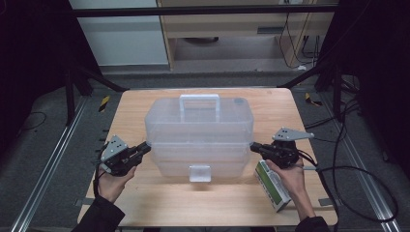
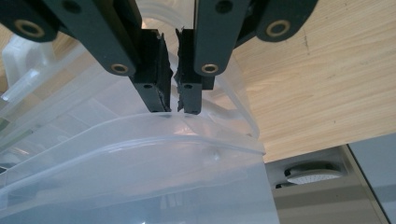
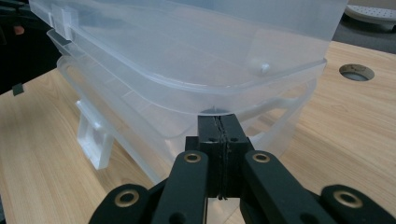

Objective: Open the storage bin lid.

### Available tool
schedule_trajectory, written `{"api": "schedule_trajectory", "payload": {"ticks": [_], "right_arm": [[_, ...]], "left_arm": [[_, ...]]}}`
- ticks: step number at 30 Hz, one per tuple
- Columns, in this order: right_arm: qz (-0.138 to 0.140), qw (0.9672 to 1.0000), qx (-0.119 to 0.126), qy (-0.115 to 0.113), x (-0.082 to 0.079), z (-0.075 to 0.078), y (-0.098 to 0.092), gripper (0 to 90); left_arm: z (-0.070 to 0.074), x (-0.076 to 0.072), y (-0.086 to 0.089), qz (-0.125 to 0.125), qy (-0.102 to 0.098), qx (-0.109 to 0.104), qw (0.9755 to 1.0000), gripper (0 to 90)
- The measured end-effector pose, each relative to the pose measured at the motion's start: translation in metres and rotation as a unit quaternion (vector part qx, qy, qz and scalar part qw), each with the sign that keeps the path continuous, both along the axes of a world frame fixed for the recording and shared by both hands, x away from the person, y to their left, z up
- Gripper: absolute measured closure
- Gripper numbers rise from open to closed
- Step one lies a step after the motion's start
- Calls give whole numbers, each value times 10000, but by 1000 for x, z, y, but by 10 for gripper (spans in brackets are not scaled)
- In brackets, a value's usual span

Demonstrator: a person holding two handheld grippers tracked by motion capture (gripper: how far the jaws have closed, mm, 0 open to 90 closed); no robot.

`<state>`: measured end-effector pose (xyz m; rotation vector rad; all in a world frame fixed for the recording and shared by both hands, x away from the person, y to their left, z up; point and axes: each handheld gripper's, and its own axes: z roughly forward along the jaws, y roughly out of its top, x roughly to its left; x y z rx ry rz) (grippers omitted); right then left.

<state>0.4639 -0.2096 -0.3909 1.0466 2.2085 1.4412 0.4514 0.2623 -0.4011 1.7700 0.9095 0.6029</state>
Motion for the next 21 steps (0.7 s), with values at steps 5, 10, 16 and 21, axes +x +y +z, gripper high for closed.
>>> {"api": "schedule_trajectory", "payload": {"ticks": [5,10,16,21], "right_arm": [[-26,10000,38,-62,3,4,1,898],[-34,9999,113,-89,7,6,0,897],[-39,9999,102,-130,9,10,1,896],[-33,9999,71,-124,9,9,1,896]], "left_arm": [[4,2,-1,17,-78,-35,10000,822],[7,4,0,62,-130,-60,9999,817],[8,6,0,108,-187,-37,9998,811],[5,7,1,198,-208,63,9996,771]]}}
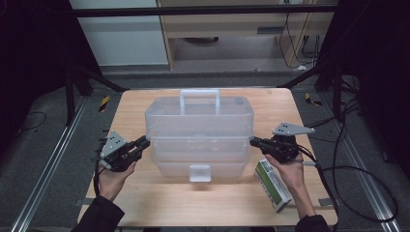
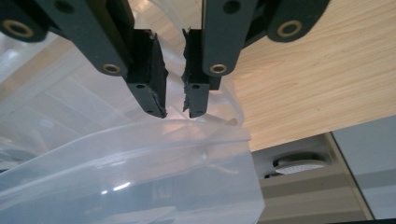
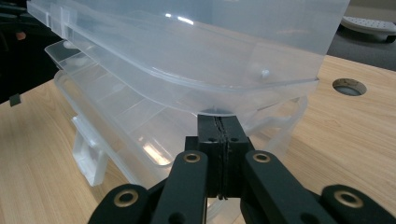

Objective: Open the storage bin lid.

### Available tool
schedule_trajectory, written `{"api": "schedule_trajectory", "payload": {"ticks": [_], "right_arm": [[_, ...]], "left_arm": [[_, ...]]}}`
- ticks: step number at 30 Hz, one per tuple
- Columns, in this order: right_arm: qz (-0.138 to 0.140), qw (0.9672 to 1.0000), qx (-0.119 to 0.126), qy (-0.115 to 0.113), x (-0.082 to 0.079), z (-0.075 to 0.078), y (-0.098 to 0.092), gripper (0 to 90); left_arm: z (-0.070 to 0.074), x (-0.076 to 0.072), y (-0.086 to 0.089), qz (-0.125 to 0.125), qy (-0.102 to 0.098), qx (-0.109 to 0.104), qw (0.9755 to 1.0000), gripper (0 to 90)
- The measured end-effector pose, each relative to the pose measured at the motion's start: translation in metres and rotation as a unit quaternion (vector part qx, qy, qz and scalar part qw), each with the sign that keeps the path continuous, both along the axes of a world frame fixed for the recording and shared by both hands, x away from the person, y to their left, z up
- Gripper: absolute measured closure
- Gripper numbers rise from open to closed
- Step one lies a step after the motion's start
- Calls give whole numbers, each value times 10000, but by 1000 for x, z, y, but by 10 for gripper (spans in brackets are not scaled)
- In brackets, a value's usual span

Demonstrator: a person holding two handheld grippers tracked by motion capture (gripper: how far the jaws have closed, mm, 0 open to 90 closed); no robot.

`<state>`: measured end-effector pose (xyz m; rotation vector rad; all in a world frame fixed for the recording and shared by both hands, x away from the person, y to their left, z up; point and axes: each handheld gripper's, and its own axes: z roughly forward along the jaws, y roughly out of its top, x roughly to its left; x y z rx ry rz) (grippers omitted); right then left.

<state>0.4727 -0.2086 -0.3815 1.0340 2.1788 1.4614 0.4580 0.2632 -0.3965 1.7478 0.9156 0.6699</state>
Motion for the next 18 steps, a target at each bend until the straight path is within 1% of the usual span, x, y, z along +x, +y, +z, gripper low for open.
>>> {"api": "schedule_trajectory", "payload": {"ticks": [3,5,9,11,13,16,18], "right_arm": [[2,10000,-7,5,0,0,0,896],[2,10000,-17,4,0,0,0,896],[8,10000,-33,-11,0,0,1,896],[15,10000,-50,-6,0,0,1,896],[12,10000,-49,-5,0,0,1,896],[14,10000,-20,-28,-1,1,1,896],[20,10000,-25,-42,-1,2,1,896]], "left_arm": [[-3,2,1,94,10,80,9999,715],[-3,2,0,150,-30,114,9998,669],[-1,4,-3,151,-107,172,9997,600],[1,7,-5,145,-173,167,9996,587],[3,10,-7,134,-194,170,9996,584],[5,16,-13,104,-236,264,9993,579],[5,18,-15,99,-258,260,9993,573]]}}
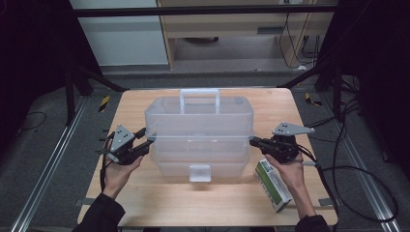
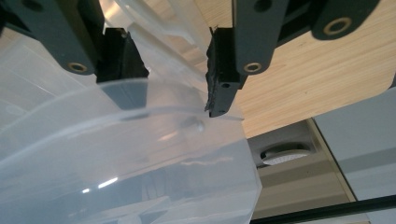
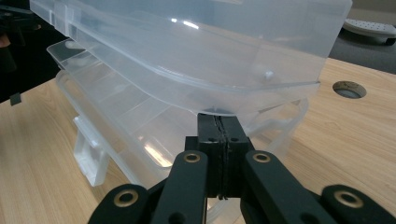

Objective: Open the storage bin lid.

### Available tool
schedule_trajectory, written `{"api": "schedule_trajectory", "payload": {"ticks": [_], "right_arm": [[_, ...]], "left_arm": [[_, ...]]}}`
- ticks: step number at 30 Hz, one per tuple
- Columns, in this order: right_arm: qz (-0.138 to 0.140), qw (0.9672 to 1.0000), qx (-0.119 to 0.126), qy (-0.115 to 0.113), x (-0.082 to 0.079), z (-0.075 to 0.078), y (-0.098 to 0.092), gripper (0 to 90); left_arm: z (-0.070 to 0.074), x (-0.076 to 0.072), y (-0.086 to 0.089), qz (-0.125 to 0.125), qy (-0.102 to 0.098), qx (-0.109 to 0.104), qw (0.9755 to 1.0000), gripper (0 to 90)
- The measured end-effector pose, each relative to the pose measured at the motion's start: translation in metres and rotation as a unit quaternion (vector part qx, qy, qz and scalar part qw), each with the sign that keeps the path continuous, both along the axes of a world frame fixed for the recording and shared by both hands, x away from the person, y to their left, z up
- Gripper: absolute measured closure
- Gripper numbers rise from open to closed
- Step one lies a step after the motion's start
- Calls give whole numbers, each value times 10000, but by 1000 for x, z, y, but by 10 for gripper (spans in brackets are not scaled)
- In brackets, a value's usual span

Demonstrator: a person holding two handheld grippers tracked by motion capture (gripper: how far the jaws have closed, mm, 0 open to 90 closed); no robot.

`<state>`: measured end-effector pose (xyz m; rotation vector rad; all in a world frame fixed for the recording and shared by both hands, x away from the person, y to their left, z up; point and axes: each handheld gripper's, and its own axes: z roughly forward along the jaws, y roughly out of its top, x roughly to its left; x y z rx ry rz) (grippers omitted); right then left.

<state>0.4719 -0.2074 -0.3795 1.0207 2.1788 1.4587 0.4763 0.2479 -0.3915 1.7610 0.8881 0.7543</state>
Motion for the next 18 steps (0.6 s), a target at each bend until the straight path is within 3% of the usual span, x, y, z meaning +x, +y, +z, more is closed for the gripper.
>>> {"api": "schedule_trajectory", "payload": {"ticks": [10,15,18], "right_arm": [[16,10000,-12,-11,0,0,1,887],[-76,9999,-146,-2,0,-3,0,829],[-207,9994,-253,119,0,-7,-1,775]], "left_arm": [[2,1,1,-19,-145,111,9998,599],[3,1,2,-14,-117,145,9998,608],[3,1,2,-8,-94,145,9998,608]]}}
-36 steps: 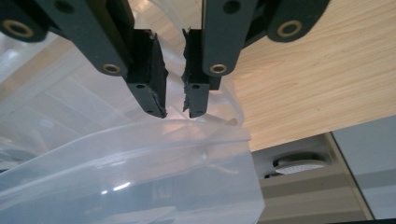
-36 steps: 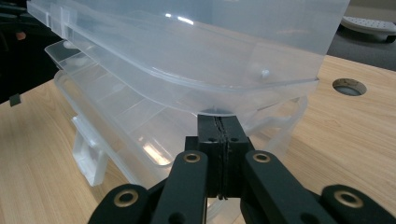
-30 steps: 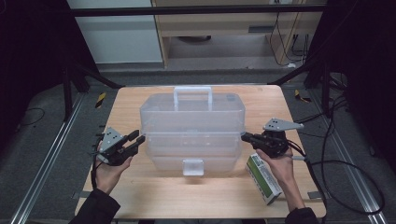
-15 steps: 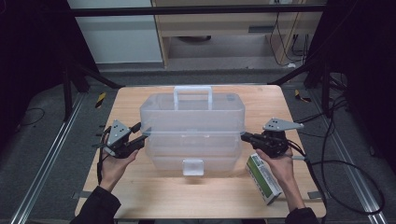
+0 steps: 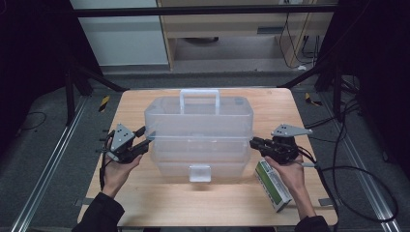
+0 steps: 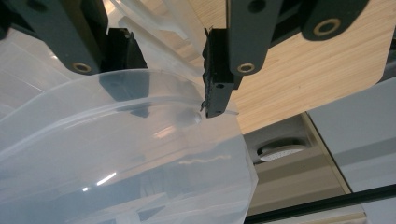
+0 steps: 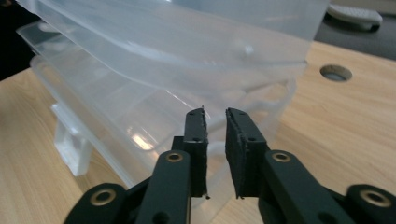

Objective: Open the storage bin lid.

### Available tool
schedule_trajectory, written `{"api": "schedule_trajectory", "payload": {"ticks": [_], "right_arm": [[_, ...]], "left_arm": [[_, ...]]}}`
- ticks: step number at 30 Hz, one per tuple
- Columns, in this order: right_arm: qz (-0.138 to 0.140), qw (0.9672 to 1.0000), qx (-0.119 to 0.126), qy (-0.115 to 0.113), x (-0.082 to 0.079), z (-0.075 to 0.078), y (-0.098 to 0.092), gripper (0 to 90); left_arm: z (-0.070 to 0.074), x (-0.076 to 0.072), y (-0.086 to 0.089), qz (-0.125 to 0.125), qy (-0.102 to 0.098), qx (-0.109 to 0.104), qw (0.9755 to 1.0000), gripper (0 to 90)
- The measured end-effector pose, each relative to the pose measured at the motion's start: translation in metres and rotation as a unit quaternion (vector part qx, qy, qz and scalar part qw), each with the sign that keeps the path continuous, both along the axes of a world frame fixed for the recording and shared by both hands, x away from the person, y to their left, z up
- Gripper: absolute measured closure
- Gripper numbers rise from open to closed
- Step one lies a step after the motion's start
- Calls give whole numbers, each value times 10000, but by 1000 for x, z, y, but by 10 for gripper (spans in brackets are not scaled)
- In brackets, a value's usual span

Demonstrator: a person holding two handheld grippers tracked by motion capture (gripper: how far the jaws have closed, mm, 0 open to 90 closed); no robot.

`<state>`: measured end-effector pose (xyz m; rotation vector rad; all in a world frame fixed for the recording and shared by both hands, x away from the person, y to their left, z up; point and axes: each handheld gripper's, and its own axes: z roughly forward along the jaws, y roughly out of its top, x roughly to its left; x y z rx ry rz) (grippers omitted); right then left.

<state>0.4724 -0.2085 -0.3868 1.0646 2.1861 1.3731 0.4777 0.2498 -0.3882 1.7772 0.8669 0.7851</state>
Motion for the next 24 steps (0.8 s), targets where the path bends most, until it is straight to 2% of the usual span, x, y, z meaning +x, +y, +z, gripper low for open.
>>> {"api": "schedule_trajectory", "payload": {"ticks": [2,5,7,14,24], "right_arm": [[-119,9998,-104,111,1,-4,0,733],[-209,9985,-462,224,3,-11,4,679],[-191,9982,-510,270,4,-15,7,670],[-229,9967,-567,532,6,-23,8,653],[-225,9960,-502,706,7,-25,10,679]], "left_arm": [[1,0,0,5,14,9,10000,609],[1,0,0,13,22,18,10000,611],[2,1,0,20,29,22,10000,611],[3,1,0,18,55,19,10000,613],[4,1,-1,70,83,-55,9999,614]]}}
